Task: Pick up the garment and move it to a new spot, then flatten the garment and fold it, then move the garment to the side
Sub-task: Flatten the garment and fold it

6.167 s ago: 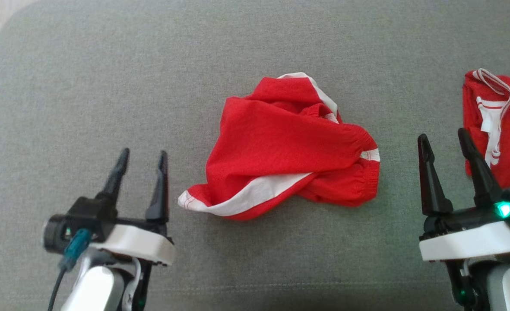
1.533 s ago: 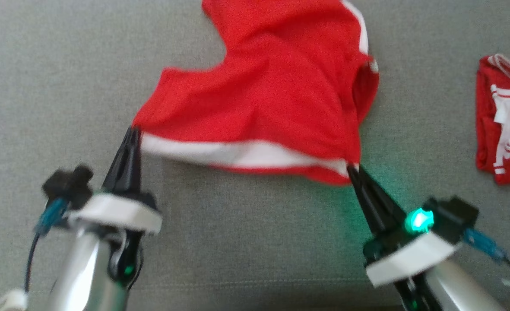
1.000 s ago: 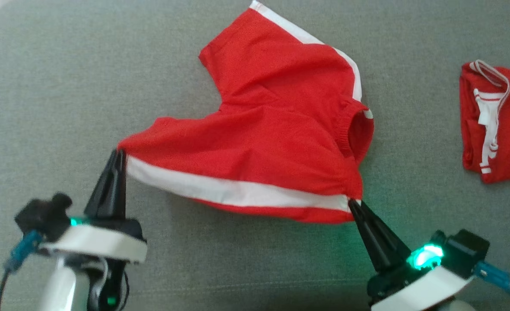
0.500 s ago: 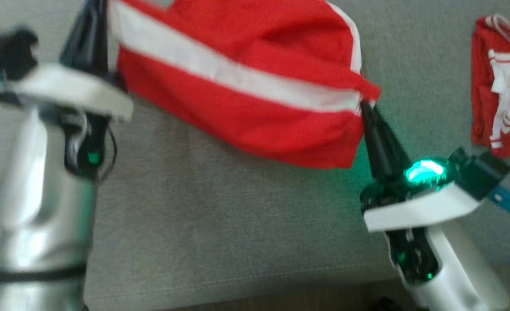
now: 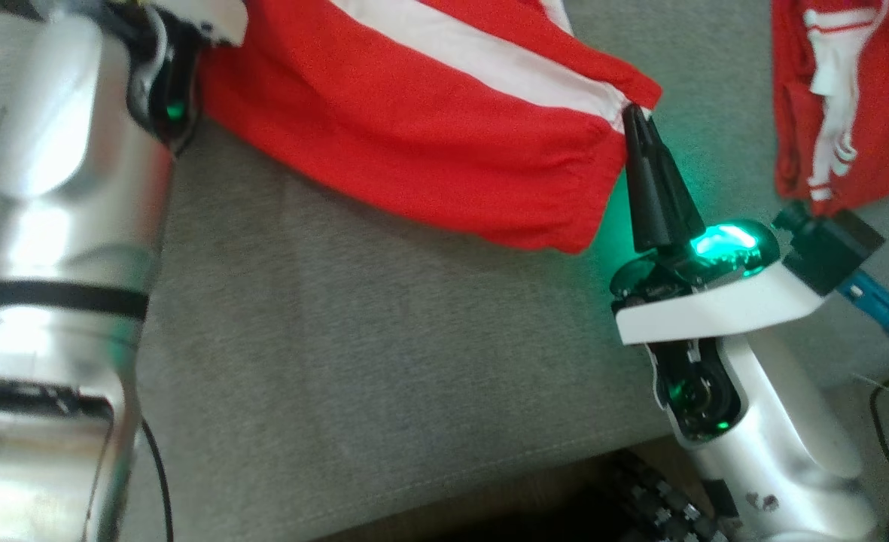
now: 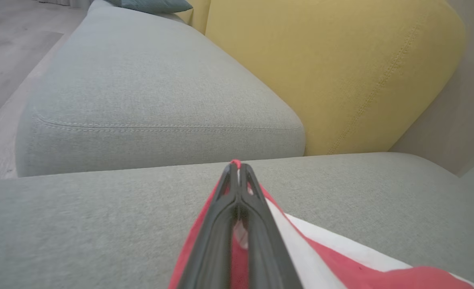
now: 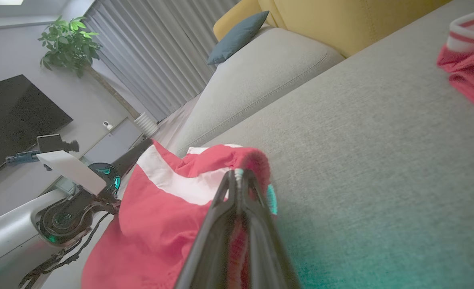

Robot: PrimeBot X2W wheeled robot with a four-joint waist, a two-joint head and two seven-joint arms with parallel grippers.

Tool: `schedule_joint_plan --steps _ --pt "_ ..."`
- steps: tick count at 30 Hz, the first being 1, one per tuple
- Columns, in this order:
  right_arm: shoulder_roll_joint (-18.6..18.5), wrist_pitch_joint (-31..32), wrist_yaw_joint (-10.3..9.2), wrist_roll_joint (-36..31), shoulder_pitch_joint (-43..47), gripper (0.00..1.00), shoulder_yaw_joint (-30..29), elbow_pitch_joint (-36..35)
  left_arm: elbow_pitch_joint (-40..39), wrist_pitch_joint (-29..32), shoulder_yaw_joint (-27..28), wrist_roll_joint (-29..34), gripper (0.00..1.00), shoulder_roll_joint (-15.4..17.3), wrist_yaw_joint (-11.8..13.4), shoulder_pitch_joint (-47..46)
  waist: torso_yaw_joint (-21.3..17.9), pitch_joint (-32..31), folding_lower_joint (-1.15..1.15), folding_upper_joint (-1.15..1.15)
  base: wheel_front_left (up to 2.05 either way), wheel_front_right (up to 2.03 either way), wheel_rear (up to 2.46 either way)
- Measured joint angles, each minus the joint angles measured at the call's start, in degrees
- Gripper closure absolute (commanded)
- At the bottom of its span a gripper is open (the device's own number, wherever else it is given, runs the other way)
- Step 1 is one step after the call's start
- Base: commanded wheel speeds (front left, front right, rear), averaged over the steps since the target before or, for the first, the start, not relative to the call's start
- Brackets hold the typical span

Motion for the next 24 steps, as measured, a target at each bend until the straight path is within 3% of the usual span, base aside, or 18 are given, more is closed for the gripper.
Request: schedule_joint_plan --steps 13,14,15,16,21,24 --pt "1.85 -0.15 0.0 0.58 -2.94 1.0 0.62 -0.92 14.34 -3.24 -2.04 -0.1 1.0 0.36 -0.02 -9.66 -5.08 3.09 -0.01 0.0 0.0 0.0 0.0" --pt "1.87 -0.15 0.0 0.58 -2.94 1.0 0.74 -0.74 15.01 -3.23 -2.18 -0.24 0.9 0.34 -0.11 -10.03 -5.12 3.13 -0.01 0.0 0.0 0.0 0.0" --pt "1.9 -0.15 0.0 0.58 -2.94 0.54 0.79 -0.67 15.72 -3.23 -2.29 -0.54 0.47 0.32 -0.42 -10.39 -5.12 3.12 -0.01 0.0 0.0 0.0 0.0" --pt "1.94 -0.15 0.0 0.57 -2.95 0.0 0.77 -0.48 16.59 -3.24 -2.52 -1.02 0.0 0.26 -0.44 -10.67 -5.09 3.04 -0.01 0.0 0.0 0.0 0.0" --pt "1.64 -0.18 0.0 -4.97 -2.09 0.0 -4.3 -0.27 15.53 -3.27 -3.57 -1.53 0.0 0.27 -0.3 -9.54 -3.68 1.71 -0.01 0.0 0.0 0.0 0.0" --pt "1.4 -0.34 0.0 -11.45 0.63 0.0 -8.93 -0.82 10.74 -3.26 -3.23 -0.18 0.0 0.36 1.58 -5.67 -2.41 0.53 -0.01 0.0 0.0 0.0 0.0"
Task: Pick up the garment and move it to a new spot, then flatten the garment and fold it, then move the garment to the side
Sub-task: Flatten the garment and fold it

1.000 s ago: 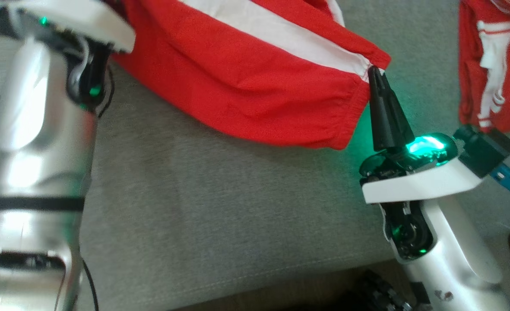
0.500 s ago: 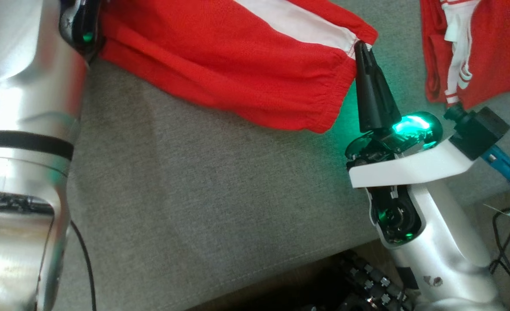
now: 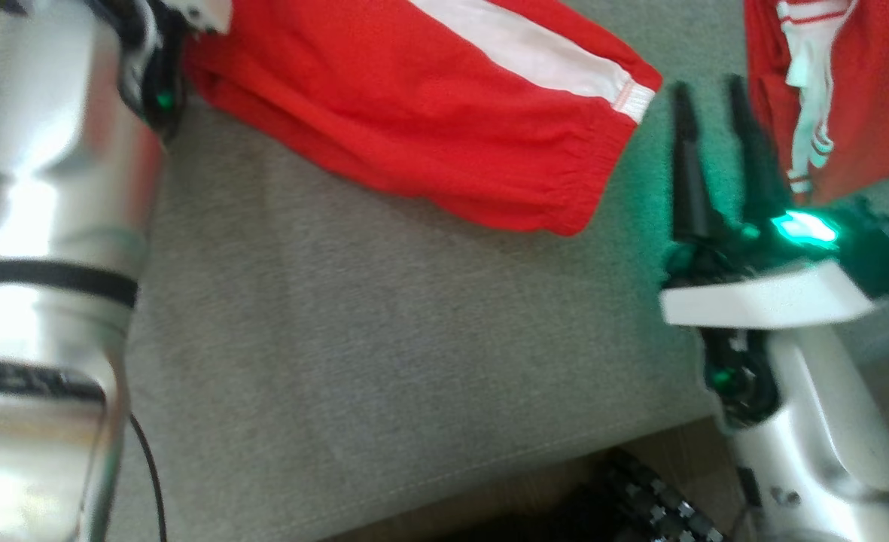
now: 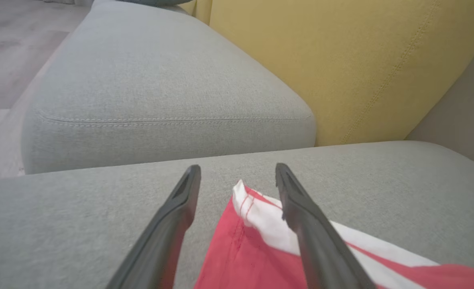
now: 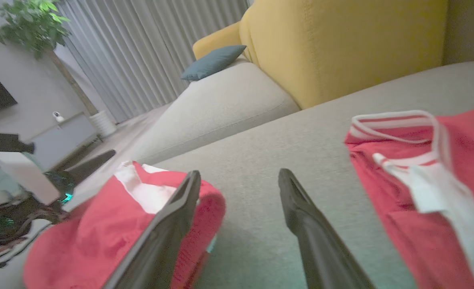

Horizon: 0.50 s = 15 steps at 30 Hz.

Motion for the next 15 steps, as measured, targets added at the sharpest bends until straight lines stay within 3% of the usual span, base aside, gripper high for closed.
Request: schedule_joint_plan --steps 6,15 --pt "0.02 -0.04 0.0 -11.81 4.81 0.0 -7.31 -3.66 -15.16 0.03 2.03 3.53 0.0 0.29 4.91 12.17 3.15 -2.97 0.0 0.0 0.0 0.0 0.0" --pt "0.51 4.6 0.0 -18.53 8.7 0.0 -11.81 -8.23 -36.73 0.04 6.17 5.24 0.0 1.08 10.44 32.82 7.9 -7.99 0.0 0.0 0.0 0.0 0.0"
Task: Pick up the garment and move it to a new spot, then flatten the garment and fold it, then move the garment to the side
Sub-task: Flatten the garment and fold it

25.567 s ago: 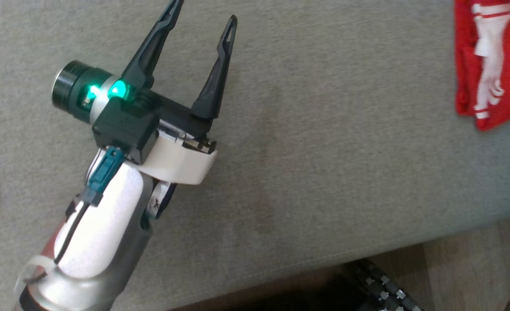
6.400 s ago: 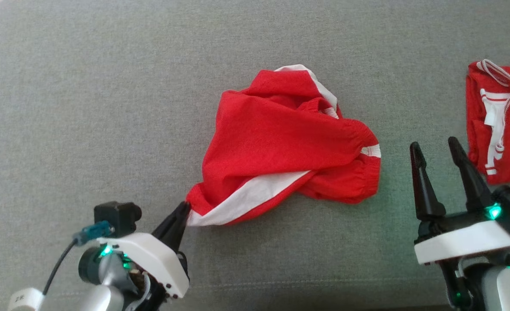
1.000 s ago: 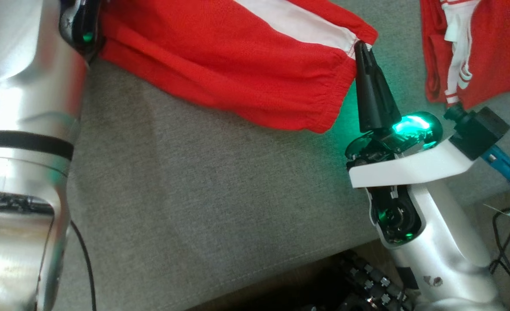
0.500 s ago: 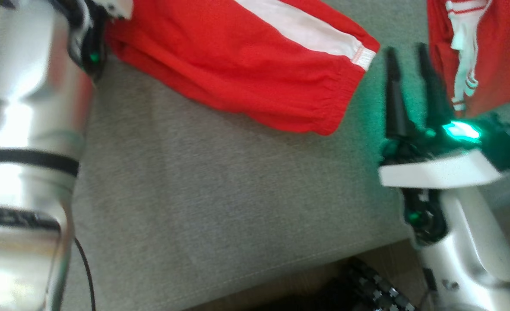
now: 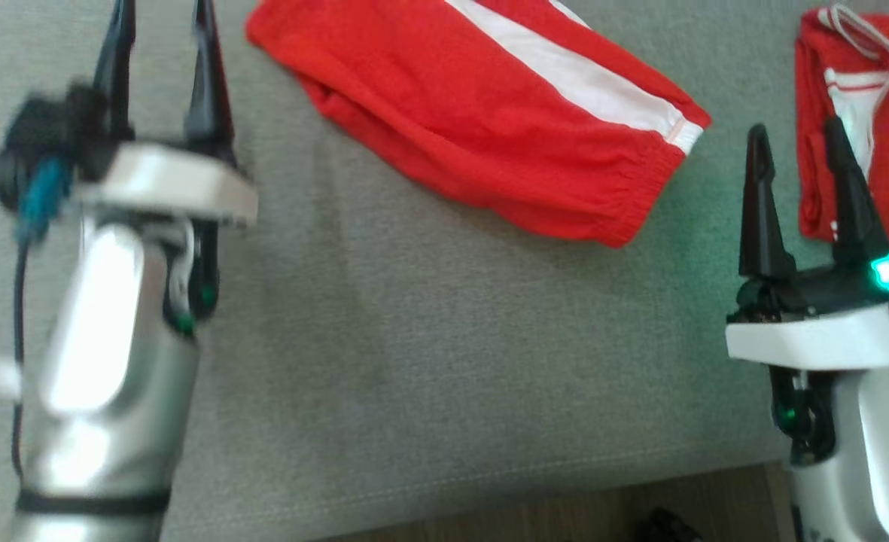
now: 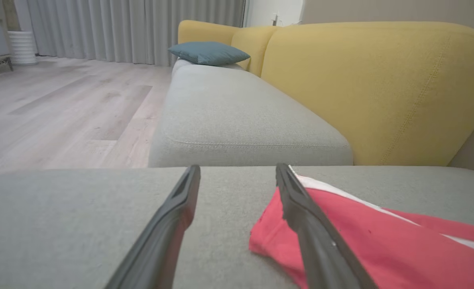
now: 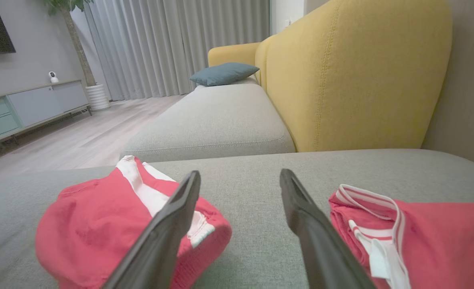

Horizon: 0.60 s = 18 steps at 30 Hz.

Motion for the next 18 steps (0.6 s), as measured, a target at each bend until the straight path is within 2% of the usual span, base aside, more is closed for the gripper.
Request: schedule_joint_plan --steps 7,18 --pt "0.36 2.43 0.0 -0.82 3.63 0.0 -0.91 -1.34 -10.56 0.0 1.1 1.3 0.0 0.02 2.2 14.67 2.2 -4.04 0.0 0.0 0.0 0.0 0.0" --pt "0.68 4.02 0.0 -1.24 5.26 0.0 -1.32 -2.2 -13.85 0.0 1.2 1.37 0.0 0.0 3.19 21.16 3.8 -6.01 0.0 0.0 0.0 0.0 0.0"
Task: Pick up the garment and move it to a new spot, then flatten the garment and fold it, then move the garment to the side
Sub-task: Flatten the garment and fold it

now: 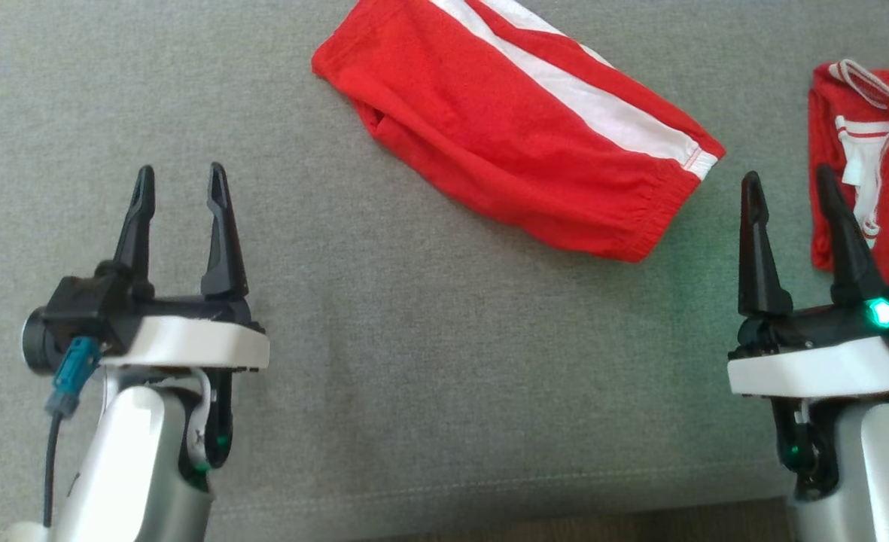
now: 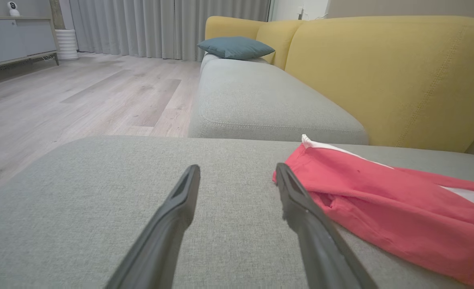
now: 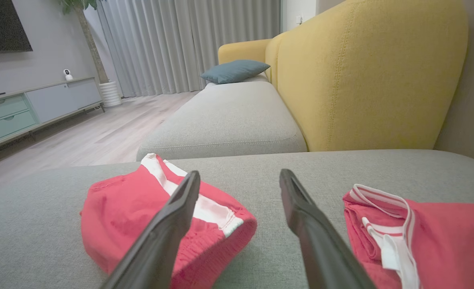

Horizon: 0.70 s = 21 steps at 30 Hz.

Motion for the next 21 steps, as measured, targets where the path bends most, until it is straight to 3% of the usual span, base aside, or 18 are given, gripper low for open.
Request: schedule_joint_plan --steps 9,15,21 --pt "0.05 0.78 0.0 -0.16 -0.01 0.0 -0.25 -0.43 -0.02 0.08 -0.76 0.0 0.0 0.02 -0.15 0.41 0.35 0.52 0.0 0.0 0.0 0.0 0.0" --pt "0.09 1.19 0.0 -0.57 -0.13 0.0 -0.66 -1.63 3.32 4.38 -4.76 -0.67 0.0 -0.07 -4.86 -6.62 0.3 2.64 0.0 0.0 0.0 0.0 0.0" --pt "0.24 1.19 0.0 -0.57 -1.41 0.0 0.37 -1.85 15.63 12.25 -6.94 -3.15 0.0 -1.22 -10.28 -22.0 -1.13 5.62 0.0 0.0 0.0 0.0 0.0"
